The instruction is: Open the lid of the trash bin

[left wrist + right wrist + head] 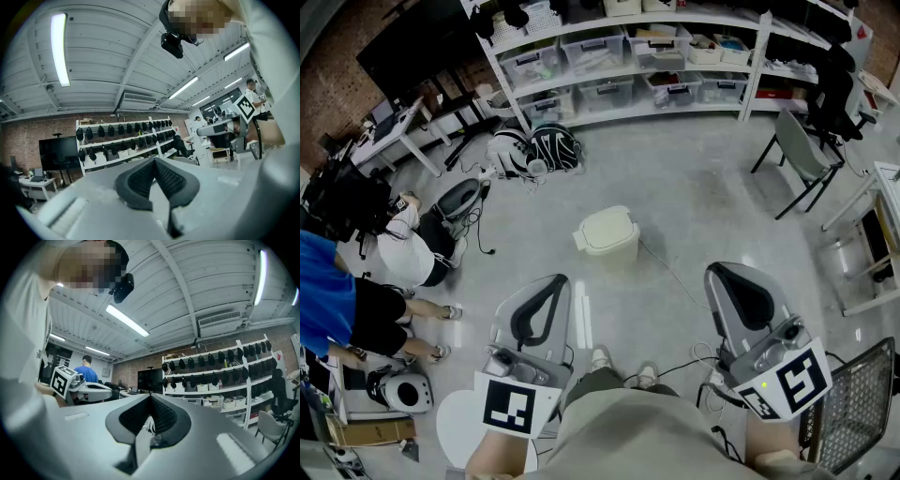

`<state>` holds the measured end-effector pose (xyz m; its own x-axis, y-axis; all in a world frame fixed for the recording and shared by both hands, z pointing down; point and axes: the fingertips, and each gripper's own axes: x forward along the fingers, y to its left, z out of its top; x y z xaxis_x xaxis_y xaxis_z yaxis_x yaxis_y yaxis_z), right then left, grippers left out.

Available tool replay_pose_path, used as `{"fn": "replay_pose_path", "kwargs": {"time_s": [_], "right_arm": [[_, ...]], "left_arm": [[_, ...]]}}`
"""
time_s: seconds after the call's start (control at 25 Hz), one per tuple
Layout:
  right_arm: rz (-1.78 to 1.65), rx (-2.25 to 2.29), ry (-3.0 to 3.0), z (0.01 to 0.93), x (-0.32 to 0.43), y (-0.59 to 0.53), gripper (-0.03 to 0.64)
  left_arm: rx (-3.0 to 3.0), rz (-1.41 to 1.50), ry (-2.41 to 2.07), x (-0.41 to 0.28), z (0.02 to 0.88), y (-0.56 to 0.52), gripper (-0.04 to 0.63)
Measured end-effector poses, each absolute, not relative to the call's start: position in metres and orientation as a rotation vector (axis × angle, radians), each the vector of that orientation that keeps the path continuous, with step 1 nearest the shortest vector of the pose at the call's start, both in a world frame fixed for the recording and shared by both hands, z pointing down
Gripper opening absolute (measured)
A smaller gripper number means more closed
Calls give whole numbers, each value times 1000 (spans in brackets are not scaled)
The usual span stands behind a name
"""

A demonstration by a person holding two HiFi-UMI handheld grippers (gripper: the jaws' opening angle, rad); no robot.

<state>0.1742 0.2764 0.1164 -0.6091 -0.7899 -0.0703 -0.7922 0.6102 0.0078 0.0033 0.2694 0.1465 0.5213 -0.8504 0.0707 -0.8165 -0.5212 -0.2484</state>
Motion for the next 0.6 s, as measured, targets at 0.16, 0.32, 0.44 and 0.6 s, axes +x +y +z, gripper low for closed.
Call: {"fn": "replay_pose_path", "kwargs": {"time_s": [0.16, 0.32, 0.44, 0.6], "right_arm": [[54, -1360, 2766, 116, 175, 274, 3], [30, -1358, 2748, 115, 178, 274, 3], [20, -1357, 2747, 116, 180, 276, 3], [9, -1347, 2754, 120, 182, 282, 3]], "left_arm": [[-2571, -269, 1428, 5, 143, 267, 2], [-2571, -283, 1427, 7, 143, 269, 2], [-2564, -283, 1425, 8, 142, 273, 2], [-2550, -289, 1416, 11, 142, 278, 2]]}}
